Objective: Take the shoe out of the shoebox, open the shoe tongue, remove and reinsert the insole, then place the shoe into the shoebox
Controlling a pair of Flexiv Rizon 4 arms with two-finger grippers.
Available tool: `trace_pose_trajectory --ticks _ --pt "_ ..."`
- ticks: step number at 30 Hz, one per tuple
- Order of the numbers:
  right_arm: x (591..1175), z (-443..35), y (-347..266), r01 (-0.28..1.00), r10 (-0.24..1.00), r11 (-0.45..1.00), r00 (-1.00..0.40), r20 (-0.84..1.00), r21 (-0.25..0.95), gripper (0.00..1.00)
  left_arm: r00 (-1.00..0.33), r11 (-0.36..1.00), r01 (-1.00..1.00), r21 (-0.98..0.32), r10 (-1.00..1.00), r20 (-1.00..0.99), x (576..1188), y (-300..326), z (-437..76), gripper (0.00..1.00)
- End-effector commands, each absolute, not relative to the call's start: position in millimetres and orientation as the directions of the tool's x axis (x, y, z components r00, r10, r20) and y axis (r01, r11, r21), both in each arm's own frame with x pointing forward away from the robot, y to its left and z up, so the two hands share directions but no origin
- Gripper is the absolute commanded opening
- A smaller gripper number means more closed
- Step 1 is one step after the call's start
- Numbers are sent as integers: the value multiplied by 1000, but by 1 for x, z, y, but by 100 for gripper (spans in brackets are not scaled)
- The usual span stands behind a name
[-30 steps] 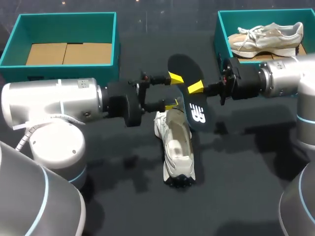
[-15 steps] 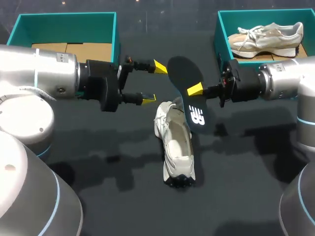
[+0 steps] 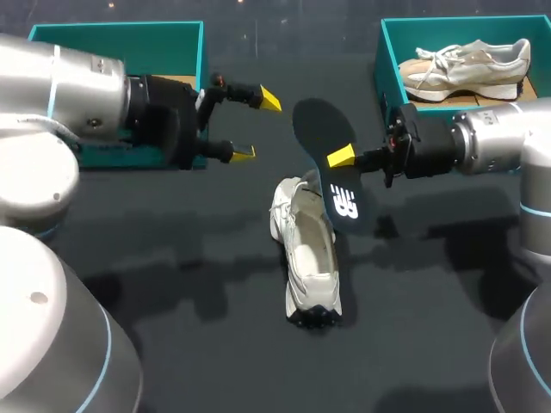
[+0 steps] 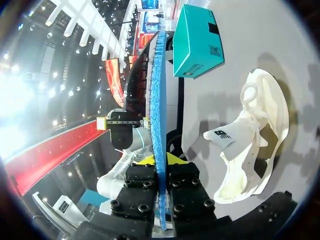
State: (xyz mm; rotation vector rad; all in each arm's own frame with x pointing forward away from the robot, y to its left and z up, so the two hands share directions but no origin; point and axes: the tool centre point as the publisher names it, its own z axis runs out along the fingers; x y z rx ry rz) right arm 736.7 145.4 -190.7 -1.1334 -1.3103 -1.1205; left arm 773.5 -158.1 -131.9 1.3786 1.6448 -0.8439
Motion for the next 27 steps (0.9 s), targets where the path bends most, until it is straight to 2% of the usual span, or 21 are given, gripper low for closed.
trace_pose_trajectory --ticks 1,11,27 --pt "735 -191 146 993 36 118 -29 999 24 0 -73 121 993 1 608 -790 795 -162 -105 100" --pt "735 -191 146 993 36 118 -29 999 24 0 -73 121 993 1 608 -790 795 -162 -105 100" --pt "735 -191 146 993 36 118 -29 999 24 0 -202 171 979 -107 805 -557 831 -220 -82 100"
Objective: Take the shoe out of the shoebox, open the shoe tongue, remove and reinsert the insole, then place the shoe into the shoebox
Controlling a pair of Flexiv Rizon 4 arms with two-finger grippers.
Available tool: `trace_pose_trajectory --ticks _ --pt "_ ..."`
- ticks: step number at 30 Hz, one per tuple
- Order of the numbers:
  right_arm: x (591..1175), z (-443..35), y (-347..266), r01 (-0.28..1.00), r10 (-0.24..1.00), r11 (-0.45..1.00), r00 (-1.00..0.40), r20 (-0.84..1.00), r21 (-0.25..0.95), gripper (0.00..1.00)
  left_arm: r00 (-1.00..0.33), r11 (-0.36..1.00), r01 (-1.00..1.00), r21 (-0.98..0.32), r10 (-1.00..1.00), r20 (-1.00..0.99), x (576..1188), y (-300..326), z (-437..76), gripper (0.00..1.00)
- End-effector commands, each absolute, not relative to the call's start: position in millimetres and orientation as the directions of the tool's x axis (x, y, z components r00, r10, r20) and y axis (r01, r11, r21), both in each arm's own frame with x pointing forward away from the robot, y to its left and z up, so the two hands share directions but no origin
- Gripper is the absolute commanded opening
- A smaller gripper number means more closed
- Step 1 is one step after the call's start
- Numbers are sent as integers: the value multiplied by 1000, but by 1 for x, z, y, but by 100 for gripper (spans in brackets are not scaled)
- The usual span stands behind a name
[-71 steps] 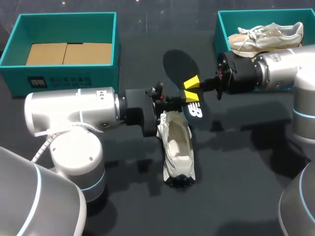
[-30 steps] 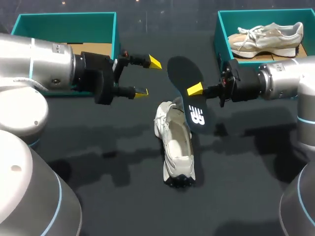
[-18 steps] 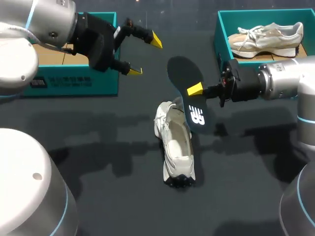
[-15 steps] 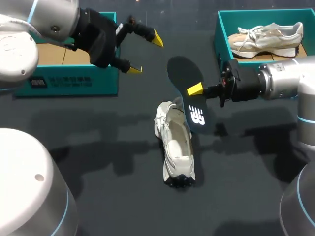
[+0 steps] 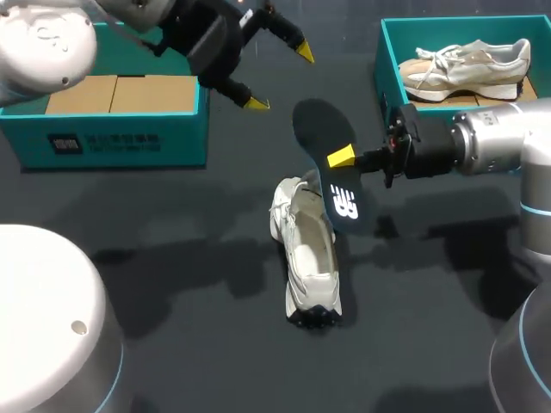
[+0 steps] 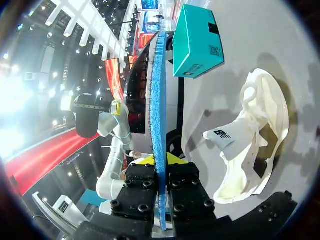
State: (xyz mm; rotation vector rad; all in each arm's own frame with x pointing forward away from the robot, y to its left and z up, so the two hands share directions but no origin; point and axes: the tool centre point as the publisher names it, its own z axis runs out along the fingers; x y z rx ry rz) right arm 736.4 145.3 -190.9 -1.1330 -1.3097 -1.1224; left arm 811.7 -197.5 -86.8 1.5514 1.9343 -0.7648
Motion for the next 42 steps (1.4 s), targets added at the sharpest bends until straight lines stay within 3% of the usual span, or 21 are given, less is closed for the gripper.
trace_pose_trajectory --ticks 1,21,32,42 --pt "735 -191 146 993 36 118 -29 999 24 0 -206 169 979 -117 812 -546 833 -222 -81 100" --pt "735 -191 146 993 36 118 -29 999 24 0 -150 116 986 -121 931 -332 860 -254 -79 100" --pt "735 -191 146 993 36 118 -29 999 24 0 -143 143 990 -16 975 -168 858 -270 -81 100" --pt "735 -191 146 993 36 118 -29 999 24 0 -133 132 991 -21 981 -138 854 -277 -86 100"
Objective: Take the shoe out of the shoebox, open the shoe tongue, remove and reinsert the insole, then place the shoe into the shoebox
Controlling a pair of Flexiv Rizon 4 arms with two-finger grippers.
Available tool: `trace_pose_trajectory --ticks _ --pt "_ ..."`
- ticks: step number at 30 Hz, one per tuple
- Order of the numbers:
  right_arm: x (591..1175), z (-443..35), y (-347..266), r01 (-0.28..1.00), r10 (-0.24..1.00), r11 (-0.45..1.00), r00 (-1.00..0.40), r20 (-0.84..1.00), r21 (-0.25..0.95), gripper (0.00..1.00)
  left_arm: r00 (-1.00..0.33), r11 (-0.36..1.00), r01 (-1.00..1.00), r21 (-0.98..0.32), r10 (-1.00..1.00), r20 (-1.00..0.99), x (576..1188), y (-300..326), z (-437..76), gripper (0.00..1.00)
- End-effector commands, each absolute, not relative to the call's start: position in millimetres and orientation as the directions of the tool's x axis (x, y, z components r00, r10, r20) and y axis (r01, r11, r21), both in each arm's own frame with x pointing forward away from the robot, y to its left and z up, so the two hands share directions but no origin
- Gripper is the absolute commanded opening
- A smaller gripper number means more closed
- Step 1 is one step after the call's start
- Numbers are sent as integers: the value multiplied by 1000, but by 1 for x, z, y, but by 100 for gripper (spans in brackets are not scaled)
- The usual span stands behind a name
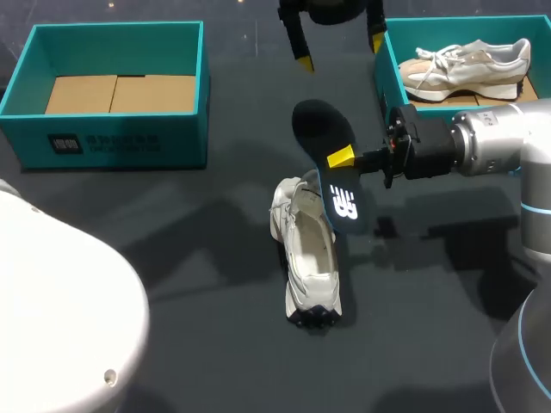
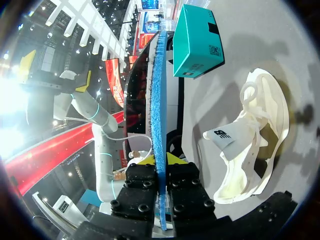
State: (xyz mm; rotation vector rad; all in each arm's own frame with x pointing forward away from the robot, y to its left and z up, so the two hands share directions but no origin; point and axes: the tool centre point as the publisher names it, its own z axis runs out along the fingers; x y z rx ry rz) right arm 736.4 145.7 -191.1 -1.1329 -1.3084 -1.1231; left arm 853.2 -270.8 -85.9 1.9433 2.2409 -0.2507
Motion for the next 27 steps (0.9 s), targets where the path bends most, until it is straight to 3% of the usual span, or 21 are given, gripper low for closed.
trace_pose_trajectory --ticks 1,13,27 --pt "735 -191 146 993 36 118 -29 999 24 0 -123 121 992 -24 983 -135 853 -279 -87 100" --pt "735 -191 146 993 36 118 -29 999 24 0 -54 50 998 -25 975 -214 854 -288 -93 100" --pt "735 -191 146 993 36 118 -29 999 24 0 -141 144 989 -32 859 -492 835 -238 -97 100"
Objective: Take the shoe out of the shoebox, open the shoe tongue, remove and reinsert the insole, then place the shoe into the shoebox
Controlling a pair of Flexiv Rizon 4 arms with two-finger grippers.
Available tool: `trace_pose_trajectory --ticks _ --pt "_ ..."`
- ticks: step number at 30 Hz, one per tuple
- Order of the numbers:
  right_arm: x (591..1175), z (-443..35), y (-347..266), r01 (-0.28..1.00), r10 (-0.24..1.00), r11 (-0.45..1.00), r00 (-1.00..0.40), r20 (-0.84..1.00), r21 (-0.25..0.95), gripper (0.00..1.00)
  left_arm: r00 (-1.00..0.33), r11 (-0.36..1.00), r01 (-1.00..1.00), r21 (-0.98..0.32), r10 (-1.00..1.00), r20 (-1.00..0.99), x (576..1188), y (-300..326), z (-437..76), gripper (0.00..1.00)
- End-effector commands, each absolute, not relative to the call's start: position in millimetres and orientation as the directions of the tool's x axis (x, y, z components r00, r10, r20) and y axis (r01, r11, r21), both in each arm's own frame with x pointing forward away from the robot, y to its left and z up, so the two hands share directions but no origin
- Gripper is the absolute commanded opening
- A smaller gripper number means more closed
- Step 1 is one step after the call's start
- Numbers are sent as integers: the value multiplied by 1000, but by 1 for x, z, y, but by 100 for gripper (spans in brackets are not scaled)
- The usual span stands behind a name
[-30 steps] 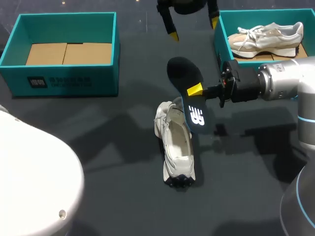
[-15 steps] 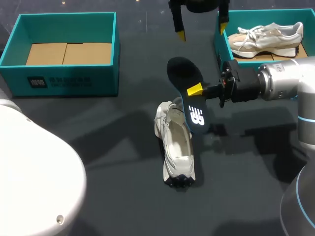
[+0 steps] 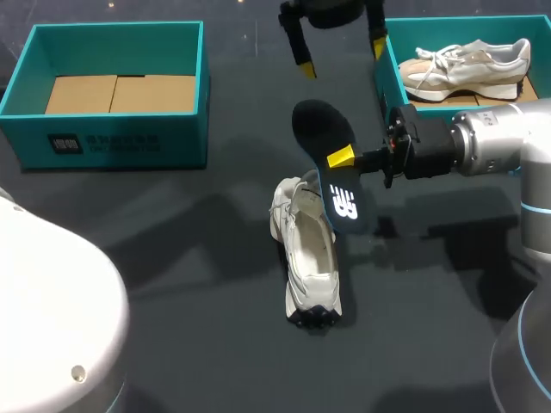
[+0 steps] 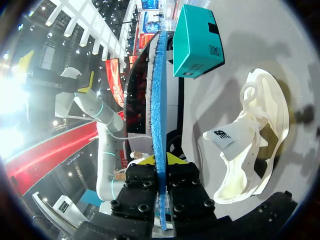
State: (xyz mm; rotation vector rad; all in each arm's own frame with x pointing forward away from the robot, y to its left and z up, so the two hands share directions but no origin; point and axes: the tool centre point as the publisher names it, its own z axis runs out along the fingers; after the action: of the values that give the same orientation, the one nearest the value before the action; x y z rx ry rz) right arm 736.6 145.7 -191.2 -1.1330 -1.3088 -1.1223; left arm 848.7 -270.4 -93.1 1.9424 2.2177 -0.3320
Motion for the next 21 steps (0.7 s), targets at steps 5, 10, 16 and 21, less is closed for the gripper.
trace_pose_trajectory --ticks 5,10,16,21 --pt "735 -191 146 993 36 118 -29 999 24 0 -163 154 986 -67 791 -590 827 -221 -106 100" --pt "735 -191 146 993 36 118 -29 999 24 0 -163 154 986 -67 791 -590 827 -221 -106 100" --pt "735 -191 146 993 36 118 -29 999 24 0 -163 154 986 -67 791 -590 827 -221 -106 100" --pt "735 -191 146 993 36 118 -29 999 24 0 -125 127 991 -41 777 -617 822 -222 -111 100"
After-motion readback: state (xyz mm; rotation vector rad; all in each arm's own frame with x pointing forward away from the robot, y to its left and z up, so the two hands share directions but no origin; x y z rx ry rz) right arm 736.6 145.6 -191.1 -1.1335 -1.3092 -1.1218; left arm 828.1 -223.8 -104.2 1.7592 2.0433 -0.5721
